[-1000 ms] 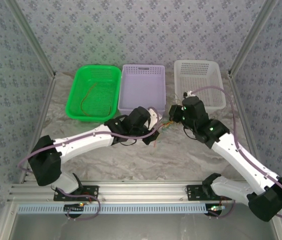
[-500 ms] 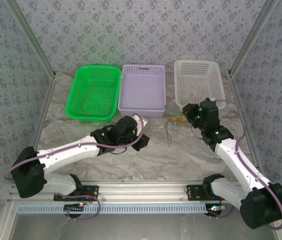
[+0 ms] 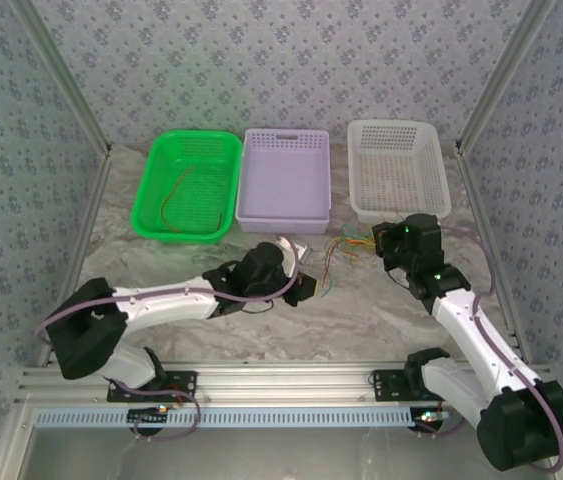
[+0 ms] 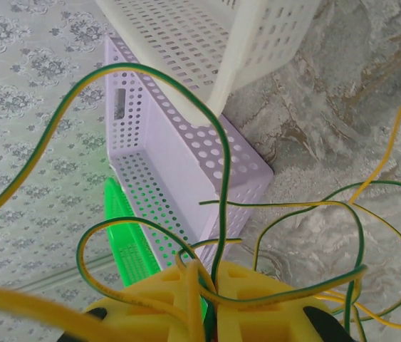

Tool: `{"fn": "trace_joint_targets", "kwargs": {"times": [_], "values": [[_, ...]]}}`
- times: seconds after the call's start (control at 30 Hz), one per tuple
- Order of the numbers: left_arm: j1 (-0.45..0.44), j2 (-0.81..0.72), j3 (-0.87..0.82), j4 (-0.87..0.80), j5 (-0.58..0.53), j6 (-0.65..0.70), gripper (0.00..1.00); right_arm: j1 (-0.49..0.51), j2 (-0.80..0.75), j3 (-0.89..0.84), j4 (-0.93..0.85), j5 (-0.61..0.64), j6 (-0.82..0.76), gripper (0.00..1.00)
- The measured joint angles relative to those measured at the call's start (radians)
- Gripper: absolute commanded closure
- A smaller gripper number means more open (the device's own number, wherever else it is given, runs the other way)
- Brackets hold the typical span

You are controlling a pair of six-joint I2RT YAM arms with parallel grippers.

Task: Untangle the cables

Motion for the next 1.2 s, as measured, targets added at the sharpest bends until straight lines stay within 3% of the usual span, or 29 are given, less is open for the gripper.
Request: {"fn": "trace_joint_targets", "kwargs": {"times": [0.47, 0.9, 1.2], "values": [[0.0, 0.051, 0.014, 0.061, 0.076, 0.095, 0.8, 0.003, -0.012, 0.026, -0.111, -0.012, 0.039, 1.0], [0.0, 0.026, 0.061, -0.063, 0.079, 0.257, 0.83, 0.003, -0.011, 0.079, -0.15, -0.037, 0.024, 1.0], [0.0, 0.063, 0.095, -0.089, 0.036, 0.263, 0.98, 0.003, -0.011, 0.079, -0.151, -0.041, 0.024, 1.0]]}}
